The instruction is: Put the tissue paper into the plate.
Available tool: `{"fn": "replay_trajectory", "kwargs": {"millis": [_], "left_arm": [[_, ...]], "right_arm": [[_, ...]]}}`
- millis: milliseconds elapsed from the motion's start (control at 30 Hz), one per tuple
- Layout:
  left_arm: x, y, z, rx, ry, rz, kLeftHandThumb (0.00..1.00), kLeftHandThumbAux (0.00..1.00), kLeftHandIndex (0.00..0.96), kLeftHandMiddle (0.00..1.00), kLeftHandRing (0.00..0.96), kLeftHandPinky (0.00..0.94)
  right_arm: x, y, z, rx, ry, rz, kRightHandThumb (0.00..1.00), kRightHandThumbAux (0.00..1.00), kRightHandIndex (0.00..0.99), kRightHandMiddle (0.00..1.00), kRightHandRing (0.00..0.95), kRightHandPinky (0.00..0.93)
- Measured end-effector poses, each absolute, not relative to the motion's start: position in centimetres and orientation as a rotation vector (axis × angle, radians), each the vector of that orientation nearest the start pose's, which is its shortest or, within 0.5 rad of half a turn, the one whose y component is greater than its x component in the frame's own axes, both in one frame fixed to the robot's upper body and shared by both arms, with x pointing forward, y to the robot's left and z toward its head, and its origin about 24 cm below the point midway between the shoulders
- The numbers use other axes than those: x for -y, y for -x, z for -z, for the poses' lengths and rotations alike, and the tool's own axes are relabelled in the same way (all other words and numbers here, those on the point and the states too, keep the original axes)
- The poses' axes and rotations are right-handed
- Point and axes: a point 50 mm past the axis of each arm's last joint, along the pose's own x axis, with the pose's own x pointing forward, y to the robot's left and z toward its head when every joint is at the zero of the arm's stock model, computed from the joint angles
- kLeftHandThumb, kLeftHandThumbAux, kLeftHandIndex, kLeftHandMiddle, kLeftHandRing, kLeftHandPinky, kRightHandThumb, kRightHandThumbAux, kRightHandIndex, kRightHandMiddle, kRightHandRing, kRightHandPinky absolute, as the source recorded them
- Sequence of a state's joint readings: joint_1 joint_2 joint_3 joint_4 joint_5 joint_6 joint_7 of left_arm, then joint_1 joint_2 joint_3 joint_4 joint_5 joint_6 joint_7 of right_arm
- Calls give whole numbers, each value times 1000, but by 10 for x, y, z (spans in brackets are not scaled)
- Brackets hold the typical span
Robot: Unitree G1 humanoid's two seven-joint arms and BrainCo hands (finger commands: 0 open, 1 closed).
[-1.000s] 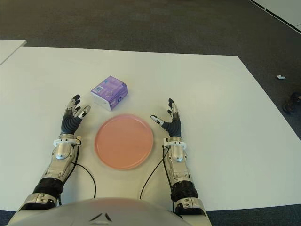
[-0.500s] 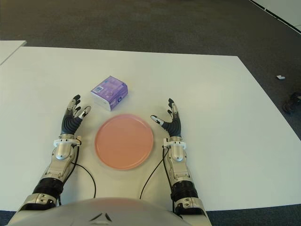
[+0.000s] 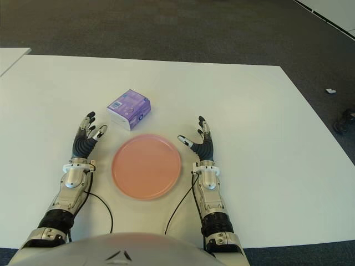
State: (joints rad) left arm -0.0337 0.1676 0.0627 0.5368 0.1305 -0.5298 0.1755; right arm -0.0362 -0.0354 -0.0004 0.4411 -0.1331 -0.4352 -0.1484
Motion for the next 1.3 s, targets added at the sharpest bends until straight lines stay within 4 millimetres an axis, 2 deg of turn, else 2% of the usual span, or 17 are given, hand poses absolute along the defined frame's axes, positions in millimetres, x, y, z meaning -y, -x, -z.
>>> {"fn": "replay_trajectory", "kwargs": {"millis": [167, 267, 433, 633, 733, 900, 1300], "left_arm": [[-220, -242, 7, 55, -329, -168, 47, 512, 0, 0, 0, 0], [-231, -250, -3, 89, -408, -162, 51, 515, 0, 0, 0, 0], [-250, -269, -35, 187, -538, -174, 78, 495, 0, 0, 0, 0], [-265, -293, -82, 346, -708, -178, 142, 433, 0, 0, 0, 0], [-266, -303, -104, 424, -773, -183, 172, 397, 0, 0, 0, 0], [-264, -316, -128, 490, -906, -167, 198, 326, 0, 0, 0, 0], [-243, -336, -156, 547, -1082, -115, 219, 253, 0, 0, 0, 0]], "right_arm": [[157, -246, 8, 38, 158, 85, 7, 711, 0, 0, 0, 0], [158, -247, 7, 38, 160, 88, 6, 710, 0, 0, 0, 0], [157, -247, 7, 37, 162, 88, 5, 708, 0, 0, 0, 0], [157, -248, 7, 37, 161, 86, 6, 706, 0, 0, 0, 0], [157, -249, 7, 36, 161, 85, 8, 705, 0, 0, 0, 0], [156, -251, 7, 37, 161, 83, 12, 707, 0, 0, 0, 0], [155, -254, 7, 37, 162, 80, 17, 700, 0, 0, 0, 0]]}}
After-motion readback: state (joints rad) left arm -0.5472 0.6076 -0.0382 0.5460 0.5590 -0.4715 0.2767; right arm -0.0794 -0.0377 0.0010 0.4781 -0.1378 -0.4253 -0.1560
